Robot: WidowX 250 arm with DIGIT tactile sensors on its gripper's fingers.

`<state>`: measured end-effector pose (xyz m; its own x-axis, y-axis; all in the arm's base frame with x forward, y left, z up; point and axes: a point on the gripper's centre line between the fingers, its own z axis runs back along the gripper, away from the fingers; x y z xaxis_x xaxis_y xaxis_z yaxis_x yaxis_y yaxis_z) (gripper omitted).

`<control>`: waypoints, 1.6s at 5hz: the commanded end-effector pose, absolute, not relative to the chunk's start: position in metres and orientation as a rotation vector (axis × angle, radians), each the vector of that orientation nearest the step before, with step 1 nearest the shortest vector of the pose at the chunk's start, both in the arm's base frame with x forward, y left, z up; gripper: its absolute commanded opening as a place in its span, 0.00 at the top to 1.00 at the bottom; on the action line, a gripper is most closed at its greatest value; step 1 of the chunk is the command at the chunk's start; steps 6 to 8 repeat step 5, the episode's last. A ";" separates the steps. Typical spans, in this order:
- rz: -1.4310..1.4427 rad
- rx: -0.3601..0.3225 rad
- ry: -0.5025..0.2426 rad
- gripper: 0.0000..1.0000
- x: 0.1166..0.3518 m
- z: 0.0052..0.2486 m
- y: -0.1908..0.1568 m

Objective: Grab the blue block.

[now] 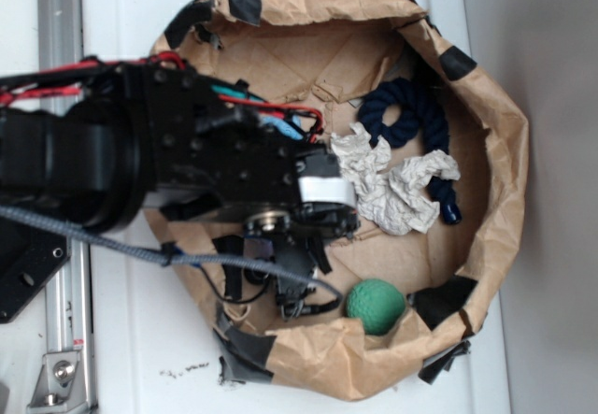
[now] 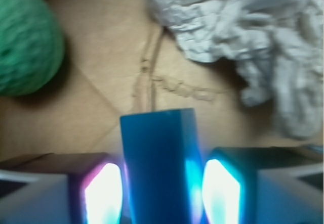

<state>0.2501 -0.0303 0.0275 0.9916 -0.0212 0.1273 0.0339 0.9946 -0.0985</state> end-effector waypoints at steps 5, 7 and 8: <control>-0.034 0.093 -0.132 1.00 0.239 0.203 -0.025; -0.034 0.093 -0.132 1.00 0.239 0.203 -0.025; -0.034 0.093 -0.132 1.00 0.239 0.203 -0.025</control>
